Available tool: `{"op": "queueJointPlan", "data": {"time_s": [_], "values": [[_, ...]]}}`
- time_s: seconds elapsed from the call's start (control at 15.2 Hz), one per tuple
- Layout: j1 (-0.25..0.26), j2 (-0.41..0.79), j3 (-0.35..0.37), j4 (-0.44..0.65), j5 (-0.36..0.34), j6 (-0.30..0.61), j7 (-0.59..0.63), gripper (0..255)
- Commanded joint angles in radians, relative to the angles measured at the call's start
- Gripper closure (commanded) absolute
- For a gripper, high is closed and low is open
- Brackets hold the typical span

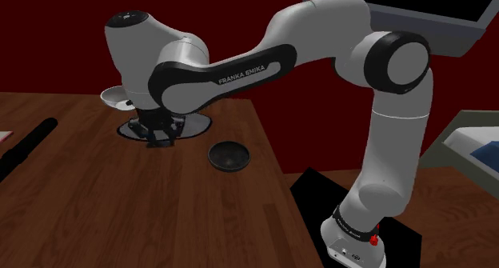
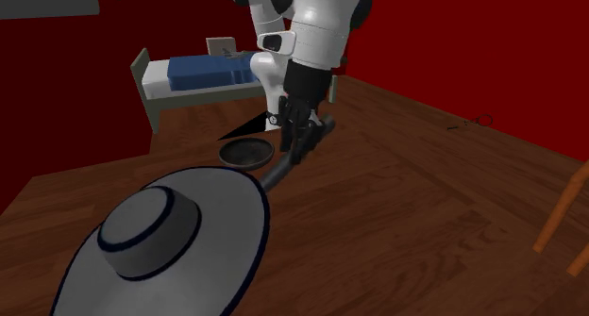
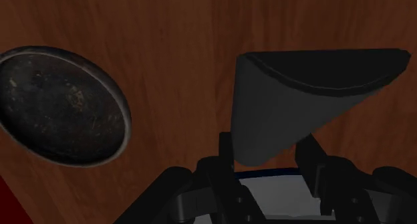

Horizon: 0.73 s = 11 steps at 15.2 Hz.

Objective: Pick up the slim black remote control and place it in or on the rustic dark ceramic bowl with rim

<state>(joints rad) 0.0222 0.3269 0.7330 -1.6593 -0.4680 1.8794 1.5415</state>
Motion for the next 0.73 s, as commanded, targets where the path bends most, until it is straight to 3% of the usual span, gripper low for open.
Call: {"op": "queueJointPlan", "data": {"time_s": [0.0, 0.33, 0.66], "values": [[-0.067, -0.094, 0.012, -0.112, 0.055, 0.052, -0.041, 255], [-0.178, -0.325, -0.001, -0.355, 0.213, 0.166, -0.186, 255], [-0.204, -0.535, -0.079, -0.561, 0.360, 0.239, -0.357, 255]]}}
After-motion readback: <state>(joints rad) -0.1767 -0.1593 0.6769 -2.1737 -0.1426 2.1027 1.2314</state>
